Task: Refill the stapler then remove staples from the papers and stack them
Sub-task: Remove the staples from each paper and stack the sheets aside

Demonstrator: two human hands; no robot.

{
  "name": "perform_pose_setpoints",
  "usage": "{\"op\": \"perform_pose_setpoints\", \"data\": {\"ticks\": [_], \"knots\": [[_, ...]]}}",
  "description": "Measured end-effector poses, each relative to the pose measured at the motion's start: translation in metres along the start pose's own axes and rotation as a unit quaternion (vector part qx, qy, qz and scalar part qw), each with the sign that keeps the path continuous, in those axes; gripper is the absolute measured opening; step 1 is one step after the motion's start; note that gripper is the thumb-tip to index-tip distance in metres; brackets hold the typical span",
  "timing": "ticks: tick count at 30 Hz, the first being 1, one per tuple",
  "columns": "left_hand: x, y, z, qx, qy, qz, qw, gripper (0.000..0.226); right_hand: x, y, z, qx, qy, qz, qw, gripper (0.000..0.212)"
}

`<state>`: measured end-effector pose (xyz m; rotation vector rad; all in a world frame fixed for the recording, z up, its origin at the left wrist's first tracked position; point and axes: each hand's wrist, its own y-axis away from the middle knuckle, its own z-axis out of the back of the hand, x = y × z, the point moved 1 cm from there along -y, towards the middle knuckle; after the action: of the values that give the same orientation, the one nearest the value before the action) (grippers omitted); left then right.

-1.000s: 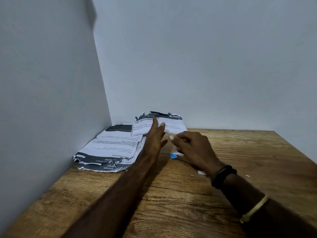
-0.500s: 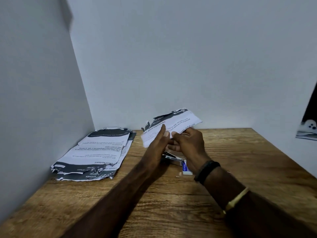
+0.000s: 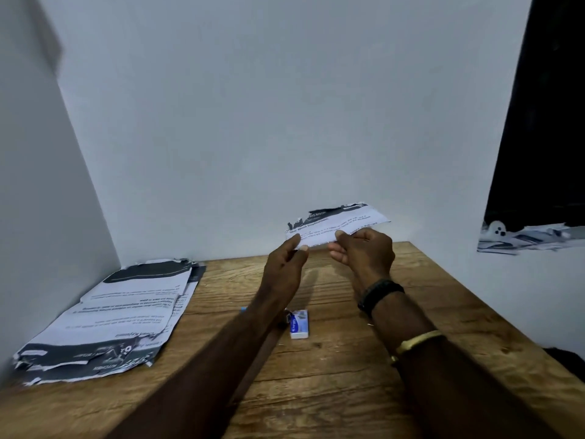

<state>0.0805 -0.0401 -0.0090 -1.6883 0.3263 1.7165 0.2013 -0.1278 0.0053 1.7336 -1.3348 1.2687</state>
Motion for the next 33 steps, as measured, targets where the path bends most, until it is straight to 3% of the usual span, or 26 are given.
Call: {"op": "perform_pose_setpoints", "data": {"ticks": [3,7,11,18,22,26,29,31,33], "knots": [[0.001,-0.017,-0.026,0.025,-0.061,-0.001,0.998,0.039,0.001,-0.018,0.016,-0.058,0.029,0.020,0.998,0.020],[0.008,-0.027,-0.059,0.083,-0.132,0.031,0.987,0.057,-0.005,-0.041,0.039,-0.118,0.057,0.035,0.991,0.042],[0.016,-0.033,-0.084,0.116,-0.192,0.029,0.974,0.058,-0.015,-0.060,0.057,-0.150,0.102,0.023,0.983,0.045],[0.027,-0.052,-0.104,0.145,-0.324,0.040,0.934,0.047,-0.028,-0.074,0.062,-0.160,0.124,-0.041,0.978,0.052],[0.034,-0.060,-0.109,0.151,-0.388,0.044,0.908,0.043,-0.032,-0.079,0.062,-0.145,0.116,-0.084,0.979,0.078],[0.039,-0.062,-0.109,0.150,-0.393,0.046,0.906,0.045,-0.034,-0.076,0.061,-0.129,0.114,-0.107,0.979,0.101],[0.035,-0.059,-0.104,0.123,-0.333,0.007,0.935,0.048,-0.029,-0.072,0.064,-0.145,0.118,-0.098,0.977,0.091],[0.026,-0.055,-0.096,0.077,-0.287,-0.045,0.954,0.040,-0.024,-0.066,0.060,-0.142,0.130,-0.070,0.979,0.072],[0.015,-0.049,-0.085,0.029,-0.248,-0.080,0.965,0.031,-0.018,-0.056,0.051,-0.115,0.135,-0.029,0.984,0.068]]}}
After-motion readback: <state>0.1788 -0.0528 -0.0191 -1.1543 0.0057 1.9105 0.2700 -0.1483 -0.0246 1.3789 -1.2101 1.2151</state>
